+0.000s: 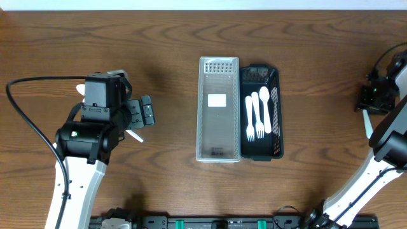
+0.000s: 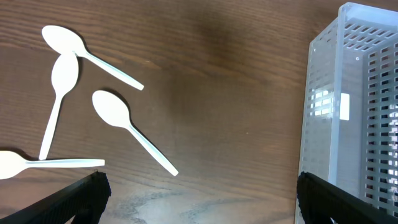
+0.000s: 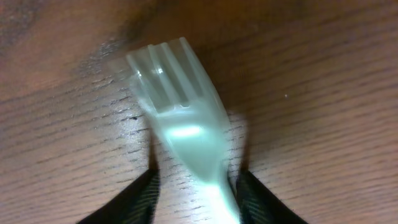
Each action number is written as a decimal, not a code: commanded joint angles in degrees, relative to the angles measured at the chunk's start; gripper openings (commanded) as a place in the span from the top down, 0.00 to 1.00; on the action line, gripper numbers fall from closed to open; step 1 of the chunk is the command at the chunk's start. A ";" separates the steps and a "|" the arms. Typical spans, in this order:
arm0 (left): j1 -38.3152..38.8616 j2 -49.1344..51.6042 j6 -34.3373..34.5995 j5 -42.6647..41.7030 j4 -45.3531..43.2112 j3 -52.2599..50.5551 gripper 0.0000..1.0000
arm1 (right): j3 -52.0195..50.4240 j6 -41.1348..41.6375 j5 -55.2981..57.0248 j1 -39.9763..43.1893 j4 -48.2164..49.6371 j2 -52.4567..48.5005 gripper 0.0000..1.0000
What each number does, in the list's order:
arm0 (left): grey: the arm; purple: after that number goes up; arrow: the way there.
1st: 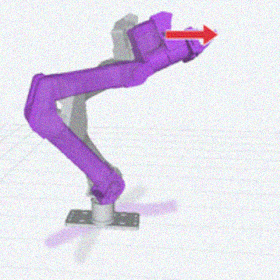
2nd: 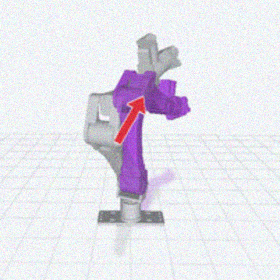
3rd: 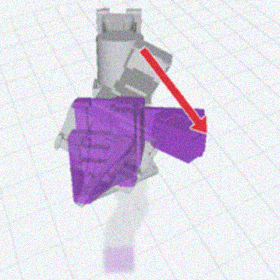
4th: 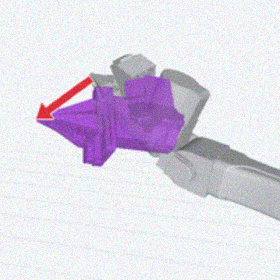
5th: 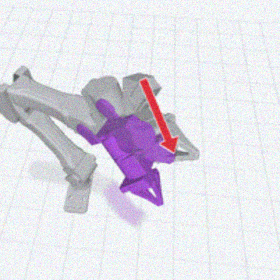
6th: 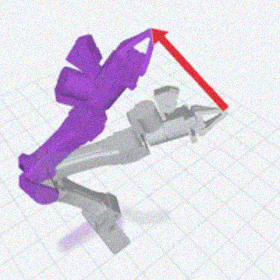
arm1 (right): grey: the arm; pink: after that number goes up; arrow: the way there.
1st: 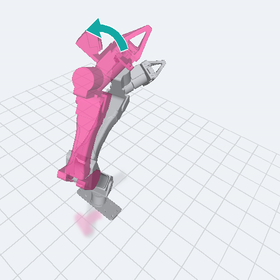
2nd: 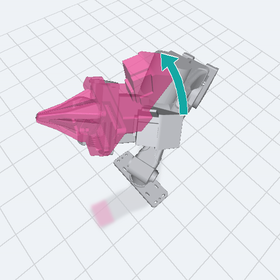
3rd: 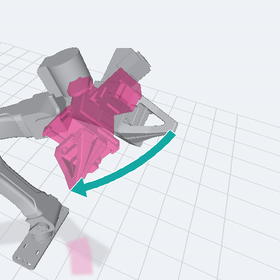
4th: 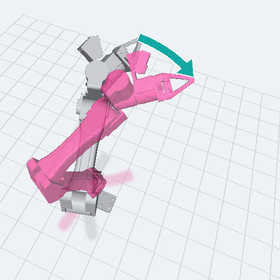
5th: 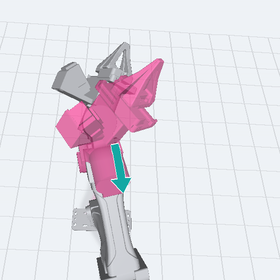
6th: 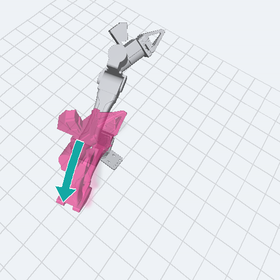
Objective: Pack container
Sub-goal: 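Grasp the last white fork at far right with the right gripper, then drop the fork into the green basket and withdraw the right gripper, then grasp a white spoon on the left with the left gripper and lift it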
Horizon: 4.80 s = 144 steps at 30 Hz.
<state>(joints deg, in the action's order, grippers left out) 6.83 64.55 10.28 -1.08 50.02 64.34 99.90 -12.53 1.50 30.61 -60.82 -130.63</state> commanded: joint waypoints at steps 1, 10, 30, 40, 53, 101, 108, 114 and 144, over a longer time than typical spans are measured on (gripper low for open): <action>-0.28 0.07 -0.61 0.68 0.04 1.49 0.02 | -2.95 0.57 0.66 0.24 0.15 -2.62 0.67; -0.28 0.07 -0.63 0.68 0.07 1.49 0.02 | -2.95 2.67 0.66 0.09 -0.09 -2.60 0.81; -0.28 0.07 -0.61 0.66 0.07 1.49 0.02 | -2.10 9.33 -8.66 -17.20 0.28 19.58 0.88; -0.28 0.07 -0.61 0.66 0.13 1.49 0.02 | -2.40 20.68 -4.63 -43.23 -0.59 27.56 0.89; -0.28 0.07 -0.59 0.66 0.72 1.49 0.02 | -3.26 23.21 -4.33 -50.36 -1.92 15.72 0.76; -40.74 35.98 54.40 3.02 -10.25 -2.56 0.02 | 5.01 21.73 2.75 -18.73 -14.62 29.83 0.01; -40.79 39.50 50.86 2.91 -12.55 -4.20 0.02 | 5.01 21.73 2.75 -18.73 -15.61 29.83 0.01; -40.79 39.67 53.13 3.39 -12.46 -4.22 0.02 | 5.01 21.73 2.75 -18.73 -15.56 29.83 0.01; -40.79 44.00 54.10 2.93 -12.85 -4.22 0.80 | 5.01 21.68 2.80 -18.73 -15.69 29.83 0.01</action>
<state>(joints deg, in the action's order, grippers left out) -33.91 105.67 64.51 1.69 36.80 61.14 105.03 9.41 4.47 11.84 -76.64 -101.10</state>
